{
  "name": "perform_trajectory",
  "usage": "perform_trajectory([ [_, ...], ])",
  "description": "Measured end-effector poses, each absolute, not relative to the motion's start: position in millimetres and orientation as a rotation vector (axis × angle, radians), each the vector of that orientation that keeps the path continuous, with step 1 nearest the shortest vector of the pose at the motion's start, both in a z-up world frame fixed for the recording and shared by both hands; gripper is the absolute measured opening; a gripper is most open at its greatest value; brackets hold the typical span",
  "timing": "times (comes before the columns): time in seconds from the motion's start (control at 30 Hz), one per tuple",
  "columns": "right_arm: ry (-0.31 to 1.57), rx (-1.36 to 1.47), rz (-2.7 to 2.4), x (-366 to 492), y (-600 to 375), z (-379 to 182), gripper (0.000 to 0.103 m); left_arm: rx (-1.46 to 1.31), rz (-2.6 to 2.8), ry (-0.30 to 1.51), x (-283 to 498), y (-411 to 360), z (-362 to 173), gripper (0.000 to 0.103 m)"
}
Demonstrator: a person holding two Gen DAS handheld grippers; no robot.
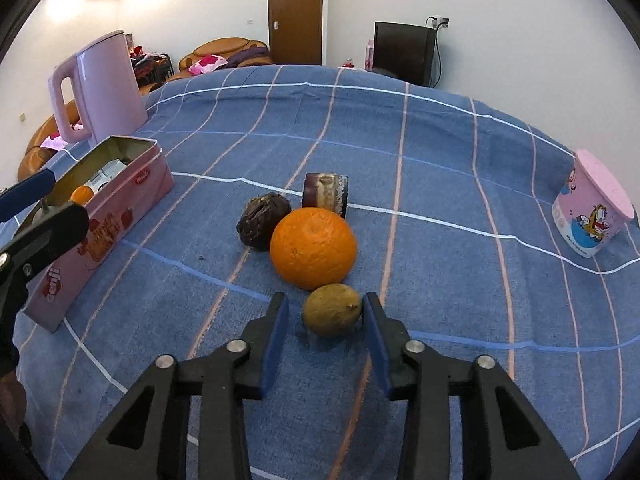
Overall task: Organize fruits
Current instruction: 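Grasp a small brown fruit with the right tool while the left tool grasps a dark brown rough fruit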
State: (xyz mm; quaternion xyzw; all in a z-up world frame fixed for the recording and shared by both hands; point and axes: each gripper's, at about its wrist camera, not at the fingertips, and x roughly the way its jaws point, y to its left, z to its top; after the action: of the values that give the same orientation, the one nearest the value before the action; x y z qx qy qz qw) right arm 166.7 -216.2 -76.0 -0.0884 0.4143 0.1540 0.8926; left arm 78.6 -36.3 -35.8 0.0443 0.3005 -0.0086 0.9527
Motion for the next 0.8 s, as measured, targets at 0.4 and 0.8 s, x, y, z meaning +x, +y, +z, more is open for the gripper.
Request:
perform_trajectory([
  [0.4,0.802,-0.166,0.229,168.8,-238.4,-67.2,0.031,0.086,-0.051,0.653,95.6,-54.9,-43.0,0.083],
  [0.8,0.771,-0.134,0.184,169.5,-258.7,-60.9,0.031,0.066,-0.072,0.7,131.4,-70.7,-53.4,0.082],
])
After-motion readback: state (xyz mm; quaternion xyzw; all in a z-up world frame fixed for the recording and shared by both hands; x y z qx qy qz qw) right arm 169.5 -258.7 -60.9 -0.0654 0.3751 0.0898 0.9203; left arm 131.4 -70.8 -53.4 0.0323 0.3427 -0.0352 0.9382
